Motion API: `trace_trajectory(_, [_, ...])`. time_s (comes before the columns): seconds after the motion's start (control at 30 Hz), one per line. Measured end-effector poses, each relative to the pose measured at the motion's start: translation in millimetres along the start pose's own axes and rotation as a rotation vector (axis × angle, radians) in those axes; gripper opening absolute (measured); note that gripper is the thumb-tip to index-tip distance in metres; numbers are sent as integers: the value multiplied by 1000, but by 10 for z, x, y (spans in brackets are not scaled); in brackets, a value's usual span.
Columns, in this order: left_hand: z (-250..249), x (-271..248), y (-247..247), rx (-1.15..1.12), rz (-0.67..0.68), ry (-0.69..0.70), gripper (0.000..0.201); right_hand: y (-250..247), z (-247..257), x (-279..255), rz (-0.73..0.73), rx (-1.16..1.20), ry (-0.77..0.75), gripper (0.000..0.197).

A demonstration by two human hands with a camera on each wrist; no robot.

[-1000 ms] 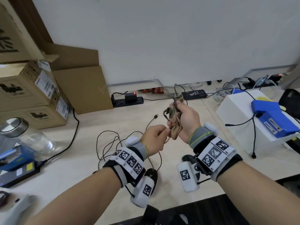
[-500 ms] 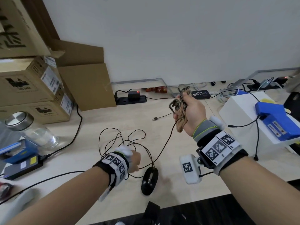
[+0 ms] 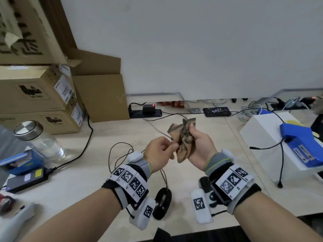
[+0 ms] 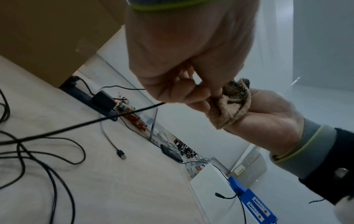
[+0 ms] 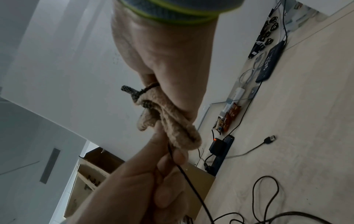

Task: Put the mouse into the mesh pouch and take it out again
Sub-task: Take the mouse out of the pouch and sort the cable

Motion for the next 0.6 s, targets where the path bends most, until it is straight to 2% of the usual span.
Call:
trace_trajectory(0.1, [-53, 9, -92, 143, -108, 64, 28, 38, -82, -8, 42, 15, 19, 51])
trace_trajectory(0.2, [-123, -15, -122, 272, -153, 118, 31, 18, -115, 3, 16, 33, -12, 52])
trace_trajectory(0.33, [-143, -27, -122, 293, -148, 81, 26, -24, -145, 30, -43, -169, -142, 32])
trace_trajectory(0.47, [-137, -2, -4, 426, 15, 108, 36, -68, 9, 77, -226, -225, -211, 26])
trace_trajectory(0.6, [123, 53, 79, 802, 329, 115, 42, -137, 290, 147, -332, -256, -298, 25])
Point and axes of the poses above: each hand's wrist, its own x-axis towards the middle knuckle, its own y-axis out of the palm, z = x × y, the point moved 6 cm from there along x, towards the middle knuckle, and after that the axes turned 2 degrees about -z, right-handed, at the moved point
